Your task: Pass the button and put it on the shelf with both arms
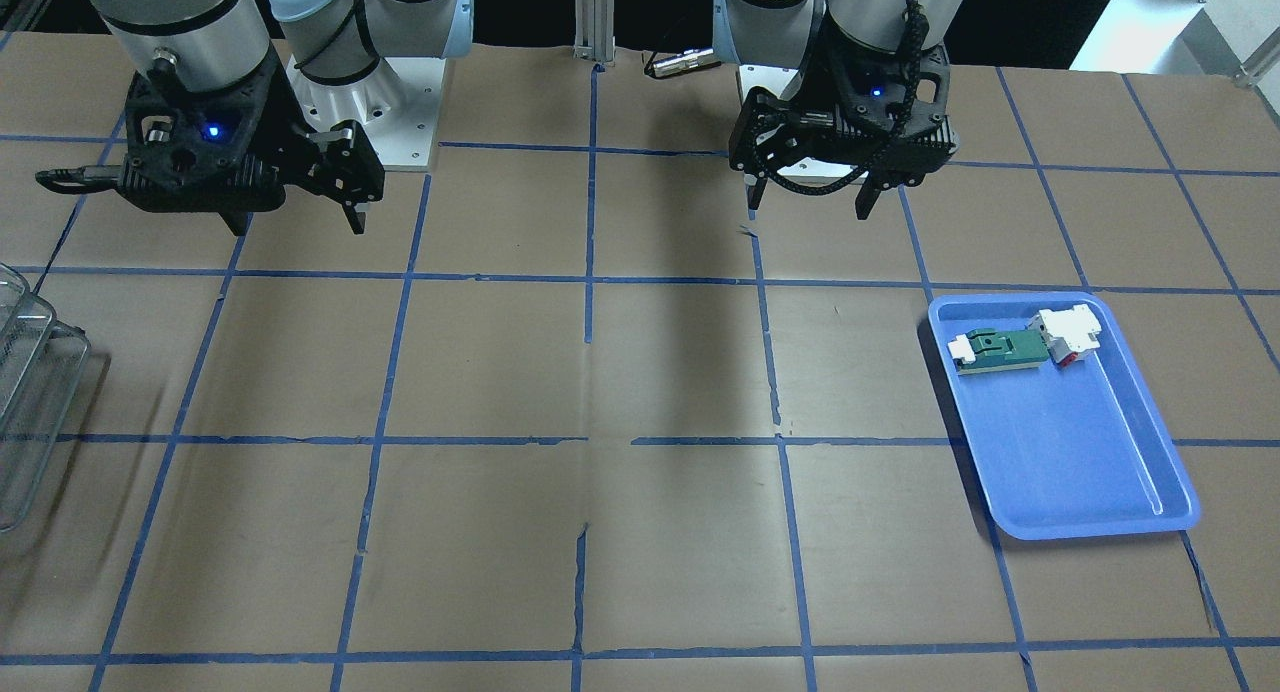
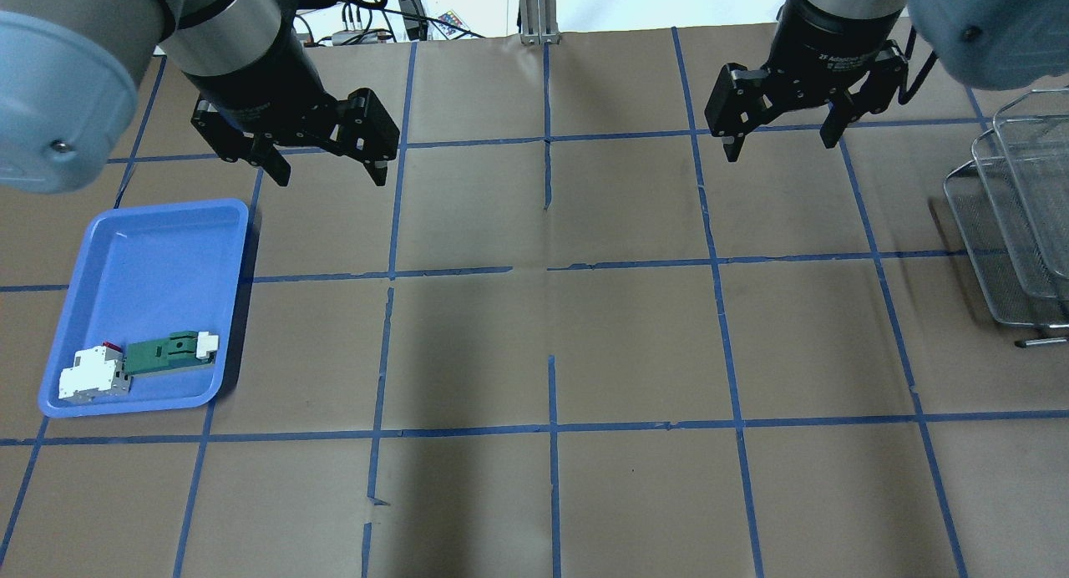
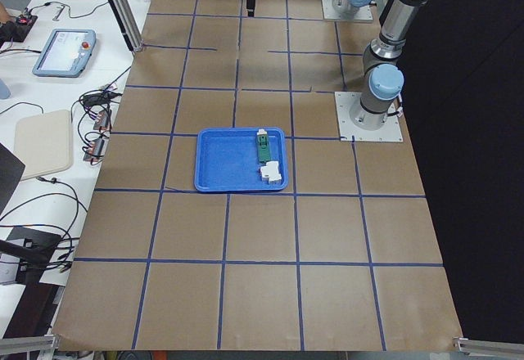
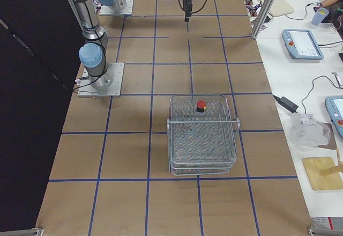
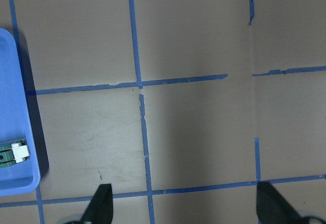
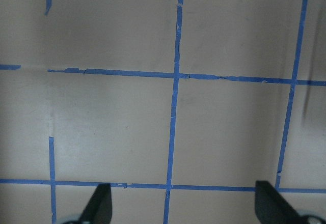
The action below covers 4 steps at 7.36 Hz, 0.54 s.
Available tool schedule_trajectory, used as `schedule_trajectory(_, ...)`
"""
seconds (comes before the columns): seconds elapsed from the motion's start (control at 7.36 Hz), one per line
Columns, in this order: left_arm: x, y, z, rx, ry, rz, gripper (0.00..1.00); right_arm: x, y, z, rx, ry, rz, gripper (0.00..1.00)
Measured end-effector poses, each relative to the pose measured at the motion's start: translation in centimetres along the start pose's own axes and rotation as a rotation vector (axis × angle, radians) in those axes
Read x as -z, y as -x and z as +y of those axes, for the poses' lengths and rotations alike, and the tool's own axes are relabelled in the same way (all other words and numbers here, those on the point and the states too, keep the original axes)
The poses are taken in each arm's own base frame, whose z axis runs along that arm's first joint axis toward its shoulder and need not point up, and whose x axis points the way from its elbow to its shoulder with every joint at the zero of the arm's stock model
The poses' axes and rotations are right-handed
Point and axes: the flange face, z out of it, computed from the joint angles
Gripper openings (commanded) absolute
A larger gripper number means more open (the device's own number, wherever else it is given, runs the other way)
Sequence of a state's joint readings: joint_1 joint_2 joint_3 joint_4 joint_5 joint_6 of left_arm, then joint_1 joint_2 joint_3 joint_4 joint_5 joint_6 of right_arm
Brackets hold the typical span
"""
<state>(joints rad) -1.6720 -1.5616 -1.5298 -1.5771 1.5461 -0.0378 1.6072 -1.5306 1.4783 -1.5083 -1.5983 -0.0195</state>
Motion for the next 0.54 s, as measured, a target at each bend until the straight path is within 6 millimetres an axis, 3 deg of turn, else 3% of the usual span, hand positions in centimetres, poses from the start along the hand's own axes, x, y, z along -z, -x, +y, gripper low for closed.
schedule_trajectory(0.54, -0.48, 0.0, 0.03, -0.008, 0.01, 0.001, 1.0, 1.03, -0.17, 0.85, -0.018, -0.016, 0.001, 1.0)
